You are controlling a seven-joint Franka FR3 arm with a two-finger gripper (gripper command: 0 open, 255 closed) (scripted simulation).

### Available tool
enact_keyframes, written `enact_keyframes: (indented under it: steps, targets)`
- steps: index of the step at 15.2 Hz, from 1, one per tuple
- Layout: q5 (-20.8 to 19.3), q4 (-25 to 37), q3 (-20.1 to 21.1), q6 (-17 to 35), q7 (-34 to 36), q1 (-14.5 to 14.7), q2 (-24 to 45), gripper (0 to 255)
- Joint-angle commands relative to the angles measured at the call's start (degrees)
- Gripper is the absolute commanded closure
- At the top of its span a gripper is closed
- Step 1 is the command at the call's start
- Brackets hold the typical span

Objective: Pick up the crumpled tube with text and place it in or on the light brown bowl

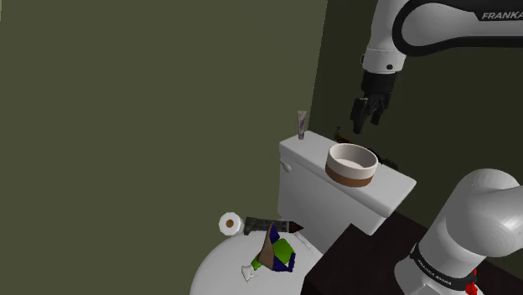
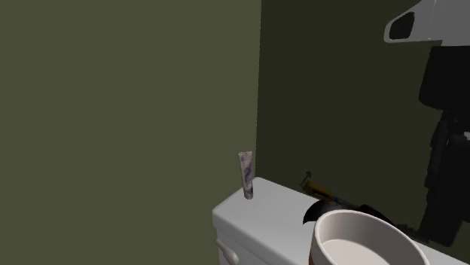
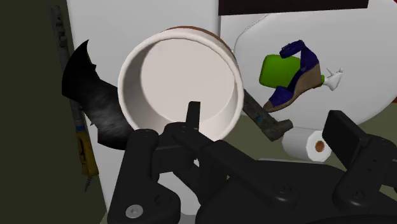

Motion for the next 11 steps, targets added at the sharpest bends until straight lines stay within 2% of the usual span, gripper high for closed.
enact_keyframes:
  steps: [1,11]
  targets:
    - [0.00,0.00,0.00,0.00,0.00,0.00,0.00,0]
    - [-1.51,6.81,-2.73,16.45,1.20,-2.69,18.12,0]
